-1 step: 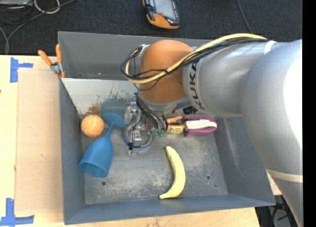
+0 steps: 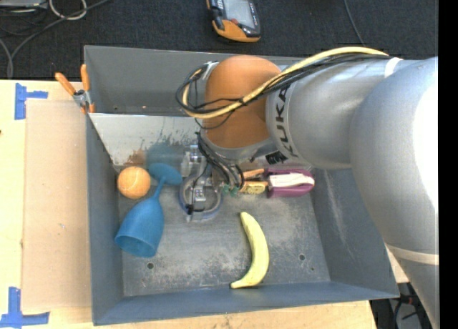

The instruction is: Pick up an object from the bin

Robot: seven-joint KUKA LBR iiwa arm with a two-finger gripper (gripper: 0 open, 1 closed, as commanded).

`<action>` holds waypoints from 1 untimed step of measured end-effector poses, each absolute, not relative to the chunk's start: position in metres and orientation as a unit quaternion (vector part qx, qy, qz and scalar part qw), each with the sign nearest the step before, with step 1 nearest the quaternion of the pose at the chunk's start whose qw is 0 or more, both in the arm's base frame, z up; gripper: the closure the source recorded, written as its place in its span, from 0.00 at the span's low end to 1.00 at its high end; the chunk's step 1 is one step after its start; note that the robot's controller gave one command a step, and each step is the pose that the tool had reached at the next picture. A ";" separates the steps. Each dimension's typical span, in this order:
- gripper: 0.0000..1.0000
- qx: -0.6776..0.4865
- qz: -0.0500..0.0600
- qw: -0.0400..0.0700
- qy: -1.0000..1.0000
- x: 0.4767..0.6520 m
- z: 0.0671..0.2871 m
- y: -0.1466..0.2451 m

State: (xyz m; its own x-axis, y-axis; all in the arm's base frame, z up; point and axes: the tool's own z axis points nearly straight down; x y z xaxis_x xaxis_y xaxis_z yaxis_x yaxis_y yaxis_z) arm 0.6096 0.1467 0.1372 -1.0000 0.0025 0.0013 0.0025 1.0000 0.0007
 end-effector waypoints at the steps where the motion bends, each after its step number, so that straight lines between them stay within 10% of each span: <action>1: 0.00 0.019 -0.001 0.002 -1.000 0.621 0.070 0.110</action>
Offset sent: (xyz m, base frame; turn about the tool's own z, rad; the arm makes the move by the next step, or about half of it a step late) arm 0.0069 -0.0394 -0.0672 -0.0108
